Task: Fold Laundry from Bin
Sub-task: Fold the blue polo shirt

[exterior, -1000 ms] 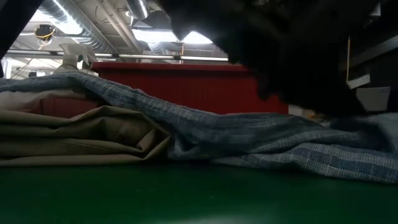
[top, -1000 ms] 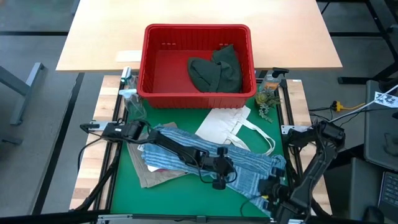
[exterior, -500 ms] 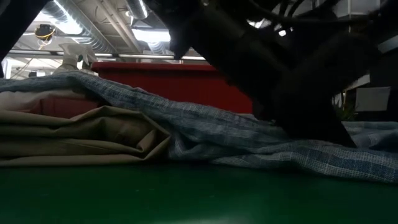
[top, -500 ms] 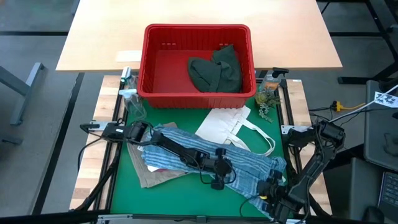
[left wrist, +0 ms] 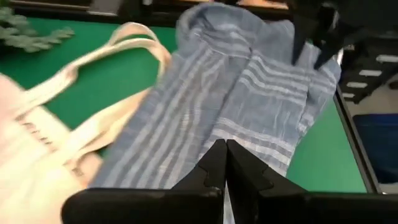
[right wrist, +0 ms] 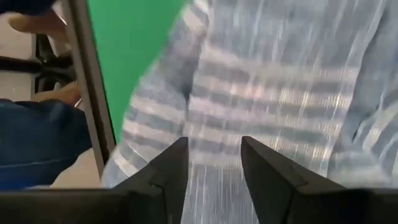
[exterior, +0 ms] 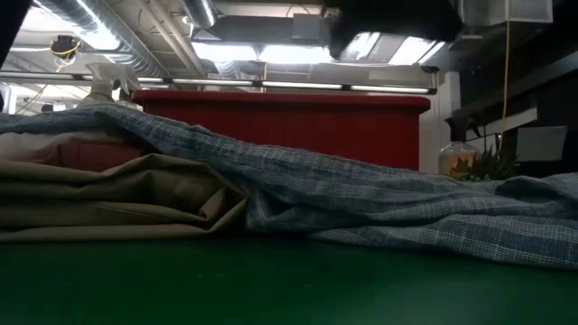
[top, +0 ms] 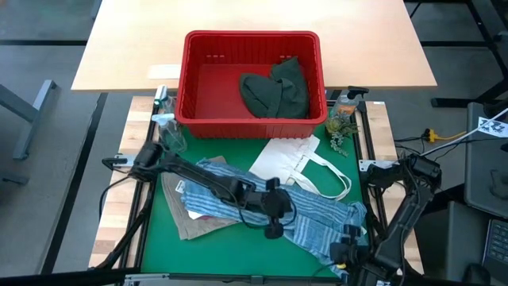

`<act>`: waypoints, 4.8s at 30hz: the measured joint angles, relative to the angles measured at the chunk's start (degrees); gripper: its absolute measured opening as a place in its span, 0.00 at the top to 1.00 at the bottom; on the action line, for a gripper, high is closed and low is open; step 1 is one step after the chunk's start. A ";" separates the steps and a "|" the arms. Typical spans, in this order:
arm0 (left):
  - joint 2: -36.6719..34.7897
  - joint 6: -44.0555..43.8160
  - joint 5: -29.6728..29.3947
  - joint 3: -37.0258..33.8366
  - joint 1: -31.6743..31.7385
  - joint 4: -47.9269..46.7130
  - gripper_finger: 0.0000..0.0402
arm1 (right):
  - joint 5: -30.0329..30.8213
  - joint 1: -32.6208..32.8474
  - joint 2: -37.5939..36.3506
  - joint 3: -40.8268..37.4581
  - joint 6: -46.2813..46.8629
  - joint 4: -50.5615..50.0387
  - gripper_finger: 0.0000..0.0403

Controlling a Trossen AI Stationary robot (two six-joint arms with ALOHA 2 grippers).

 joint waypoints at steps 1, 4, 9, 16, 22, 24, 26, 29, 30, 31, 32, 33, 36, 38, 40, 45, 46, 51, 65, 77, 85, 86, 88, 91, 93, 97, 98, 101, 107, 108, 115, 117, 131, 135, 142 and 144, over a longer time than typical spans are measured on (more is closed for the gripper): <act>-0.86 -0.33 -0.61 0.02 0.00 -0.92 0.99 | 1.02 0.00 0.00 0.31 -0.58 0.01 0.63; -3.40 0.06 -0.90 0.02 -0.15 -4.88 0.98 | 3.53 0.00 0.00 0.94 -1.80 -0.04 0.63; -6.11 -0.52 -0.45 0.02 -0.75 -12.76 0.85 | 4.60 -0.02 0.00 1.04 -3.96 -0.10 0.63; -8.68 -13.31 5.87 0.02 -1.49 -29.24 0.63 | 5.56 -0.02 0.00 1.04 -5.06 -0.04 0.63; -8.72 -22.96 8.79 0.02 -1.92 -34.87 0.53 | 7.47 -0.02 0.00 1.04 -8.13 -0.11 0.63; -8.39 -23.69 7.31 0.02 -2.38 -32.29 0.52 | 7.22 -0.02 0.00 1.04 -8.43 -0.09 0.63; -7.67 -23.66 5.74 0.02 -2.97 -30.23 0.52 | 6.83 -0.02 0.00 1.04 -8.44 -0.13 0.63; -7.22 -23.61 4.21 0.02 -3.56 -27.42 0.52 | 3.97 -0.02 0.00 1.04 -8.45 0.01 0.63; -7.00 -23.63 3.83 0.02 -3.58 -26.78 0.52 | 2.41 -0.02 0.00 1.04 -8.45 0.22 0.63; -6.88 -23.63 3.62 0.04 -3.58 -25.69 0.51 | 0.73 -0.02 0.00 1.04 -8.39 0.52 0.63; -6.76 -23.61 3.33 0.06 -3.65 -25.42 0.51 | -0.99 -0.02 0.00 1.04 -8.13 1.02 0.63; -6.65 -23.63 3.09 0.04 -3.86 -25.85 0.51 | -2.48 0.00 0.00 1.04 -7.96 1.89 0.63; -6.20 -23.61 2.61 0.00 -4.14 -25.05 0.51 | -4.97 0.04 0.00 1.04 -7.03 5.92 0.63; -6.12 -23.61 2.35 0.00 -4.43 -25.12 0.51 | -5.68 0.04 0.00 1.04 -6.60 8.90 0.63; -6.12 -23.59 1.96 0.00 -4.61 -24.71 0.51 | -6.15 0.02 0.00 1.04 -6.59 11.06 0.63; -6.12 -23.59 1.42 0.00 -4.77 -24.73 0.51 | -6.24 0.04 0.00 1.04 -6.52 11.85 0.63; -6.12 -23.59 1.37 0.00 -4.80 -24.72 0.51 | -6.24 0.04 0.00 1.04 -6.52 11.85 0.63; -6.12 -24.43 1.53 0.00 -4.86 -25.91 0.51 | -6.24 0.02 0.00 1.04 -6.52 11.85 0.63; -9.04 -28.29 6.34 0.00 -3.37 -49.28 0.51 | -6.24 -0.02 0.00 1.04 -6.52 11.91 0.63; -28.98 -40.63 -5.82 -6.89 -7.80 -64.90 0.52 | -7.73 0.00 0.00 1.04 -6.51 11.91 0.63; -48.88 -65.31 -8.38 -30.90 -12.52 -58.75 0.52 | -7.79 0.00 0.00 1.04 -6.52 11.89 0.63; -50.57 -68.30 -8.36 -33.77 -12.96 -57.36 0.52 | -7.79 0.00 0.00 1.04 -6.54 11.91 0.63; -53.10 -73.07 -8.35 -38.90 -13.64 -54.72 0.52 | -7.79 0.00 0.00 1.04 -6.54 11.91 0.63; -54.86 -77.74 -8.30 -45.67 -13.92 -51.02 0.52 | -7.77 0.00 0.00 1.04 -6.52 11.91 0.63; -55.06 -80.43 -7.80 -49.35 -13.88 -48.87 0.52 | -7.77 0.00 0.00 1.04 -6.53 11.91 0.63; -55.00 -83.66 -7.21 -55.33 -13.88 -44.59 0.52 | -7.77 0.00 0.00 1.04 -6.52 11.94 0.63; -55.00 -84.05 -7.21 -56.41 -13.88 -43.45 0.52 | -7.77 0.00 0.00 1.04 -6.54 11.92 0.63; -55.00 -84.10 -7.24 -58.85 -13.88 -40.39 0.52 | -7.77 0.00 0.00 1.04 -6.54 11.93 0.63; -55.00 -84.18 -7.45 -64.41 -13.88 -30.56 0.52 | -7.77 0.00 0.00 1.04 -6.52 11.94 0.63; -55.00 -84.22 -7.46 -65.61 -13.88 -28.71 0.52 | -7.77 0.00 0.00 1.04 -6.53 11.92 0.63; -55.00 -84.09 -7.60 -70.78 -13.88 -17.72 0.52 | -7.75 0.00 0.00 1.04 -6.54 11.94 0.63; -55.00 -84.03 -7.59 -70.91 -13.88 -17.10 0.52 | -7.75 0.00 0.00 1.04 -6.52 11.94 0.63; -57.55 -83.59 -7.42 -70.92 -13.88 -14.33 0.95 | -7.75 0.00 0.00 1.04 -6.55 11.91 0.63; -60.03 -83.56 -7.44 -70.38 -13.88 -14.31 0.98 | -7.75 0.00 0.00 1.04 -6.52 11.92 0.63; -64.18 -81.86 -8.60 -69.29 -13.88 -14.24 0.99 | -7.73 -0.02 0.00 1.04 -6.52 11.91 0.63; -64.42 -81.88 -8.73 -69.29 -13.88 -14.35 0.99 | -7.73 -0.01 0.00 1.04 -6.53 11.92 0.63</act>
